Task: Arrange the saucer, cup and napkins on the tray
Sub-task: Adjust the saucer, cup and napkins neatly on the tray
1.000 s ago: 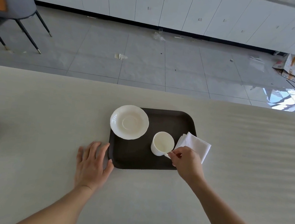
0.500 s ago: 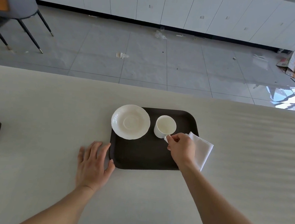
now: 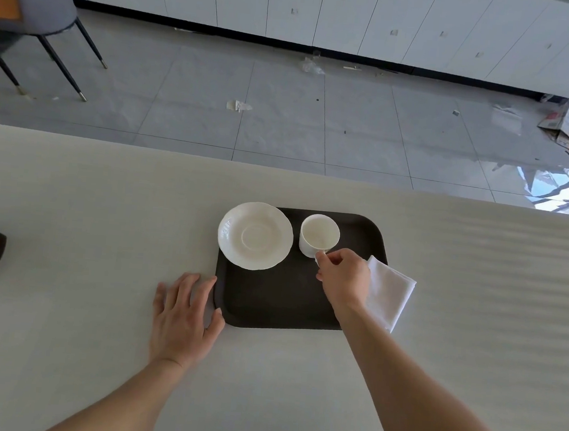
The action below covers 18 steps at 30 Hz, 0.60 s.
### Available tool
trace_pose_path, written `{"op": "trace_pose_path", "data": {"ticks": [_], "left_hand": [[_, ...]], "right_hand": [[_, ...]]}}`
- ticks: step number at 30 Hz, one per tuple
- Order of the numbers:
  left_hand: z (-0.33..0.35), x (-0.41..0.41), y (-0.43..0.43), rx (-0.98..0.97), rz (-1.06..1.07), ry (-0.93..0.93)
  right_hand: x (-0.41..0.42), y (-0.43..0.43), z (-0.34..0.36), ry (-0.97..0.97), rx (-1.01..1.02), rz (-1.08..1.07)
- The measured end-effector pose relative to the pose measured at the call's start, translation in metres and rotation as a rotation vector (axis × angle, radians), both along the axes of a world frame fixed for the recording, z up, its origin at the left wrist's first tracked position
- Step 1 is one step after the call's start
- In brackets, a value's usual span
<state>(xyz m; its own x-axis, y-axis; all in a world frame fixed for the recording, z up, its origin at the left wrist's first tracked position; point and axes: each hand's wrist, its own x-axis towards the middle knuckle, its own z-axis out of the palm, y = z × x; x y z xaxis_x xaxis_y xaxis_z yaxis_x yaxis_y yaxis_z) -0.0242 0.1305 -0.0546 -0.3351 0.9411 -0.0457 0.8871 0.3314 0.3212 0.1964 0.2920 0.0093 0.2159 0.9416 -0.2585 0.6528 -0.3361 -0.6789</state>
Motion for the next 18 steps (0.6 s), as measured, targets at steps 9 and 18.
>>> {"op": "trace_pose_path", "data": {"ticks": [9,18], "left_hand": [[-0.0012,-0.0004,0.0001,0.003,-0.003,-0.003],[-0.0008,-0.0001,-0.0006,0.005,-0.005,0.003]], "right_hand": [[-0.0025,0.003,-0.0024,0.037,-0.027,0.002],[-0.0057,0.0042,-0.0047,0.063,-0.028,-0.005]]}}
